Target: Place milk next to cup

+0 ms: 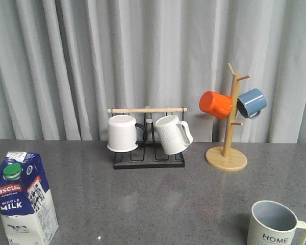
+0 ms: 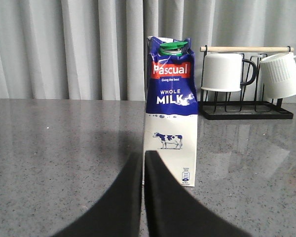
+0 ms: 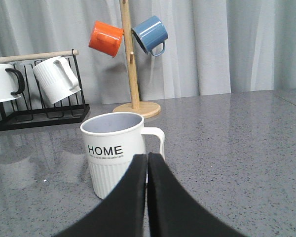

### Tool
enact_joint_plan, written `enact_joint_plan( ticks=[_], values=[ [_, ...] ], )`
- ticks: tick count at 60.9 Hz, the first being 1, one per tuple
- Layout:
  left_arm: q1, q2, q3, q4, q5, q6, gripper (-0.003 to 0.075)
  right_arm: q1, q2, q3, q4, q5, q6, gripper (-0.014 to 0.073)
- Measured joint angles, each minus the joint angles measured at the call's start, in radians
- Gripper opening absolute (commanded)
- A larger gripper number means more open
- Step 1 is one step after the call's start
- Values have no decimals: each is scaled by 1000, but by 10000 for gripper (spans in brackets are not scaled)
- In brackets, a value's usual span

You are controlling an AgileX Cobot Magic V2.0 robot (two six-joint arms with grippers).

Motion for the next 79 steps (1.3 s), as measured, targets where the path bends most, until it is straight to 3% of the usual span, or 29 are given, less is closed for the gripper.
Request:
enact_joint_plan(
  ticks=[23, 37, 48, 57, 62, 67, 74, 79],
  values=[
    [0, 0, 0, -1, -105, -7, -6, 0, 0, 0, 23, -32, 29, -5],
    [0, 0, 0, -70, -124, -228, -4, 0, 0, 0, 103, -58, 117, 13],
    [0, 0, 0, -78, -122, -306, 53, 0, 0, 0, 108, -83, 127, 161],
    [0, 0, 0, -78, -97, -316, 176, 0, 0, 0, 108, -106, 129, 396],
    [0, 0, 0, -104, -76, -361, 257, 0, 0, 0, 116, -123, 139, 481],
    [0, 0, 0, -152, -74, -430, 321, 0, 0, 0, 135, -179, 147, 500],
    [0, 0, 0, -208, -95, -500, 350, 0, 0, 0, 201, -269, 176, 479],
    [0, 0, 0, -205, -98, -508, 349, 0, 0, -33, 199, -208, 178, 470]
  ],
)
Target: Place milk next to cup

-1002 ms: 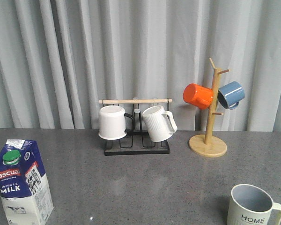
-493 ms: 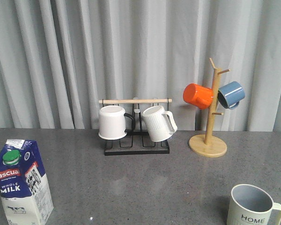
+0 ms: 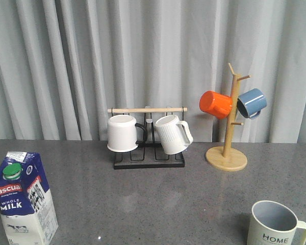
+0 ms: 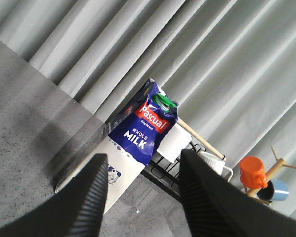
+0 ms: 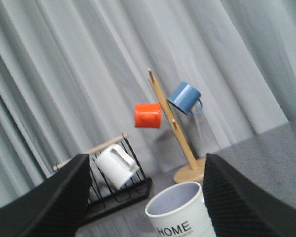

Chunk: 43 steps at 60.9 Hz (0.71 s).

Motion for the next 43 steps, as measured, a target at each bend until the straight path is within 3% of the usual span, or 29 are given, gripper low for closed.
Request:
enact_joint_plan(
  ticks=[10, 19, 28, 43],
  values=[
    [0, 0, -139, 123, 149, 56, 349, 0, 94, -268, -157, 317, -16, 470],
    [0, 87, -338, 233, 389, 88, 349, 0, 275, -550, -234, 561, -107, 470],
    [0, 257, -500, 274, 576, 147, 349, 0, 458, -736, -196, 683, -298, 470],
    [0, 396, -569, 278, 611, 217, 349, 0, 693, -775, -31, 871, -456, 470]
  ],
)
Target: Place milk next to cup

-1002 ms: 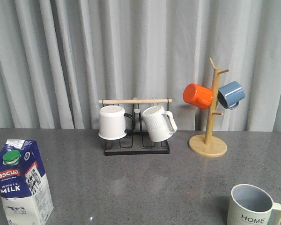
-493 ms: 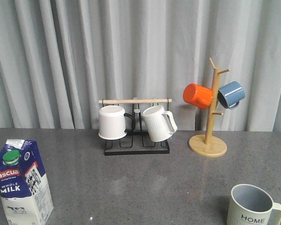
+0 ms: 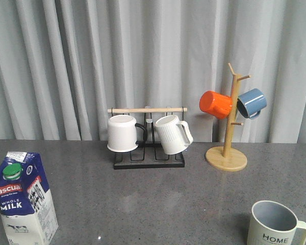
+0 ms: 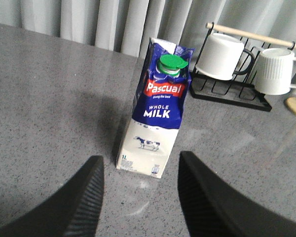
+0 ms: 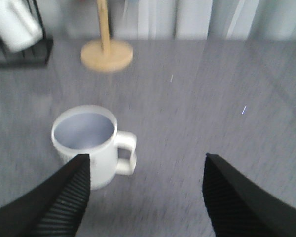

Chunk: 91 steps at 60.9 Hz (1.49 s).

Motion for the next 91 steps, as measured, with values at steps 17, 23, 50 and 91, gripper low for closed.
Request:
enact_joint_plan(
  ticks=[17, 23, 50, 91],
  values=[
    [0, 6, 0, 0, 8, 4, 349, 0, 187, 176, 11, -124, -11, 470],
    [0, 6, 0, 0, 8, 4, 349, 0, 259, 184, -2, -194, -11, 470],
    [0, 6, 0, 0, 8, 6, 349, -2, 483, 184, -87, -370, 42, 456],
    [0, 7, 0, 0, 8, 6, 349, -60, 517, 184, -69, -445, 46, 435]
  ],
)
